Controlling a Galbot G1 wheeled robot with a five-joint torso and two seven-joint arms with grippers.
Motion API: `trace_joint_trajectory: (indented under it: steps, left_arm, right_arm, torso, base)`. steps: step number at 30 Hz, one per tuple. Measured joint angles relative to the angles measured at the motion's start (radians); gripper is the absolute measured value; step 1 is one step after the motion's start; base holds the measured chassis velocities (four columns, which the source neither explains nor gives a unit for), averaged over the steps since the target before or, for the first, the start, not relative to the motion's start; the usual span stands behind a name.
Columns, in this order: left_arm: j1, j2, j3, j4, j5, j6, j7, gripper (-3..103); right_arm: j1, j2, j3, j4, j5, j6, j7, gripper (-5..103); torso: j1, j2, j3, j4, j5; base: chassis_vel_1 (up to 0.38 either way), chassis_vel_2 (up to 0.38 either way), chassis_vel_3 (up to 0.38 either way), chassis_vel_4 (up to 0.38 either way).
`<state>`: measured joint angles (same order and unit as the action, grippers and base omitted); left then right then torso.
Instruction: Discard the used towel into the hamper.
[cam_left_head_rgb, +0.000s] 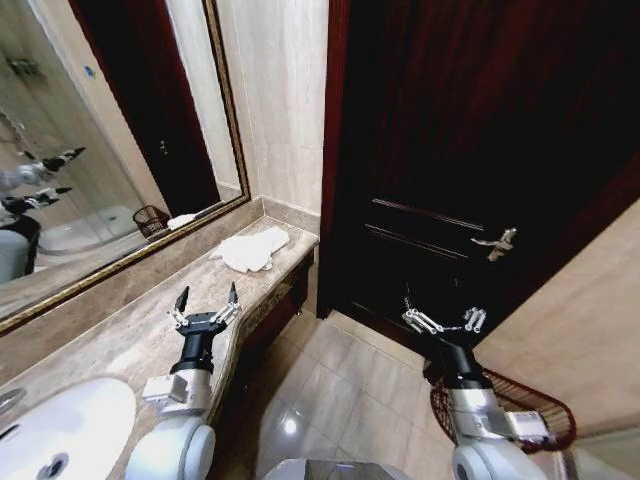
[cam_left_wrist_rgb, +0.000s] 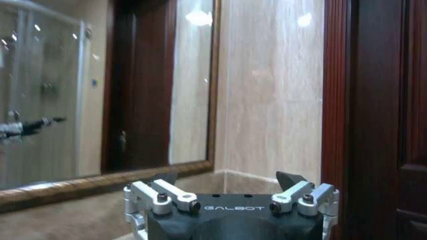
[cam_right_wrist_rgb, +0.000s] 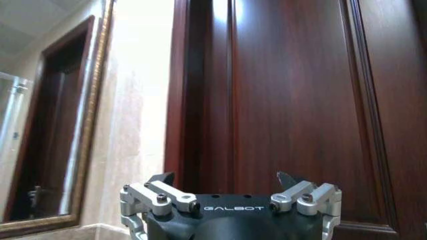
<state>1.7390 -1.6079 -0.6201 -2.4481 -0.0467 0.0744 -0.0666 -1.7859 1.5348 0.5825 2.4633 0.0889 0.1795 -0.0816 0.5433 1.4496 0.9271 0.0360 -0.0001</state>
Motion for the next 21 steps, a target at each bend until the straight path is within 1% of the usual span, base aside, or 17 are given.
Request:
trace_joint_trajectory:
  steps: [2,5,9,10,11,13,14,15,17,18,21]
  left_arm:
    - [-0.007,0.000,0.002,0.006,-0.004,0.014,-0.002,100]
    - [-0.014,0.000,0.004,0.012,-0.005,0.026,-0.007,100]
    - [-0.023,0.000,-0.001,0.024,-0.005,0.030,-0.020,99]
    - [-0.028,0.000,-0.005,0.030,-0.006,0.031,-0.031,99]
    - [-0.036,0.000,-0.009,0.040,-0.007,0.036,-0.056,99]
    - [-0.041,0.000,-0.011,0.044,-0.008,0.042,-0.067,99]
    - [-0.050,0.000,-0.014,0.053,-0.010,0.056,-0.087,98]
    - [-0.067,0.000,-0.021,0.071,-0.010,0.083,-0.115,98]
    - [-0.094,0.000,-0.027,0.102,-0.019,0.123,-0.150,98]
    - [-0.094,0.000,-0.027,0.102,-0.019,0.123,-0.150,98]
    - [-0.132,0.000,-0.033,0.158,-0.030,0.161,-0.186,98]
  right_arm:
    - [-0.001,0.000,0.000,-0.001,0.001,0.004,0.000,100]
    - [-0.001,0.000,-0.001,-0.003,0.001,0.016,-0.001,100]
    - [-0.002,0.000,-0.001,-0.007,0.001,0.029,-0.003,100]
    - [-0.004,0.000,-0.001,-0.009,0.001,0.033,-0.004,100]
    - [-0.006,0.001,-0.001,-0.010,-0.003,0.035,-0.005,100]
    - [-0.006,0.001,-0.001,-0.010,-0.004,0.035,-0.005,100]
    - [-0.007,0.001,-0.002,-0.012,-0.006,0.036,-0.006,100]
    - [-0.007,0.000,-0.004,-0.013,-0.009,0.036,-0.006,100]
    - [-0.007,0.000,-0.005,-0.013,-0.012,0.036,-0.006,100]
    - [-0.007,0.000,-0.005,-0.013,-0.012,0.036,-0.006,100]
    - [-0.009,-0.002,-0.005,-0.016,-0.012,0.035,-0.006,100]
  torso:
    - [0.000,0.000,0.000,0.0002,0.0006]
    - [0.000,0.000,0.000,0.0005,0.0003]
    - [0.000,0.000,0.000,0.0005,0.0001]
    - [0.001,0.000,0.000,0.0005,0.0006]
    - [0.001,-0.001,0.000,0.0006,-0.0002]
    - [0.001,-0.001,0.000,0.0006,-0.0002]
    - [0.001,-0.001,0.000,0.0006,0.0001]
    - [0.001,-0.001,0.000,0.0005,0.0004]
    - [0.001,0.000,0.000,-0.0001,-0.0002]
    - [0.001,0.000,0.000,-0.0001,-0.0002]
    - [-0.001,0.000,0.000,0.0004,0.0001]
  base:
    - [-0.290,0.211,0.259,-0.244]
    - [-0.290,0.244,0.294,-0.248]
    - [-0.278,0.276,0.300,-0.251]
    - [-0.293,0.176,0.230,-0.263]
    - [-0.226,0.176,0.144,-0.178]
    - [-0.133,0.168,0.144,-0.178]
    - [-0.133,0.168,0.016,-0.040]
    - [-0.077,0.112,0.016,0.003]
    - [-0.052,0.019,-0.045,-0.021]
    - [-0.027,0.019,-0.055,-0.044]
    - [0.044,-0.009,-0.055,0.014]
